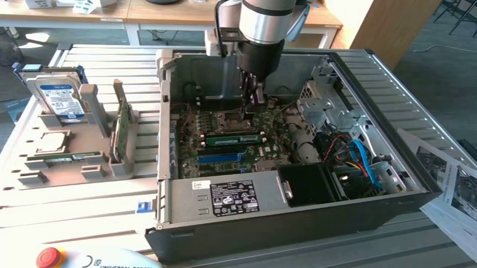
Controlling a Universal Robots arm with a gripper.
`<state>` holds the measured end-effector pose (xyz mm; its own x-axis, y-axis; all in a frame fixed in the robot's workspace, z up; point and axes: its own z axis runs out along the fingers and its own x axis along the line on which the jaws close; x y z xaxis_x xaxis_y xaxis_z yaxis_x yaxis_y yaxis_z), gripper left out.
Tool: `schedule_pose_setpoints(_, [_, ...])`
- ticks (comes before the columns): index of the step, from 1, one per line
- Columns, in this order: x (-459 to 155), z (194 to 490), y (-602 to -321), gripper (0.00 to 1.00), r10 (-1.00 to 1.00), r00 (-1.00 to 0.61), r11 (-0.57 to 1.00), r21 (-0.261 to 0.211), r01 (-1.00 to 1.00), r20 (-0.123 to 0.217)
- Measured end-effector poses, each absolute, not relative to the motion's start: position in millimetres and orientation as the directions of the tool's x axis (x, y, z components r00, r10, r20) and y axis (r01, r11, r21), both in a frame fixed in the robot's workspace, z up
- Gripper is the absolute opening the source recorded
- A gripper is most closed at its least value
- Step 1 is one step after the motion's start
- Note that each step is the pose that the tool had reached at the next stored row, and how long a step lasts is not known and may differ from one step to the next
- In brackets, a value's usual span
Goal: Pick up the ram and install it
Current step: 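Insert the ram into the slot, then press down the ram until it locks into place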
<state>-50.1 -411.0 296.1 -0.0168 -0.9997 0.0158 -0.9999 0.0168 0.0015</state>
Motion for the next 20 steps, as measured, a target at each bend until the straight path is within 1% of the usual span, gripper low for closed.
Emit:
schedule_pose_setpoints(14, [-49.6,333.0,-410.8,0.25,-0.999,-0.017,0.017,0.002,-1.0,0.043])
schedule_pose_setpoints(20, [-49.6,334.8,-410.8,0.25,-0.999,-0.017,0.017,0.002,-1.0,0.045])
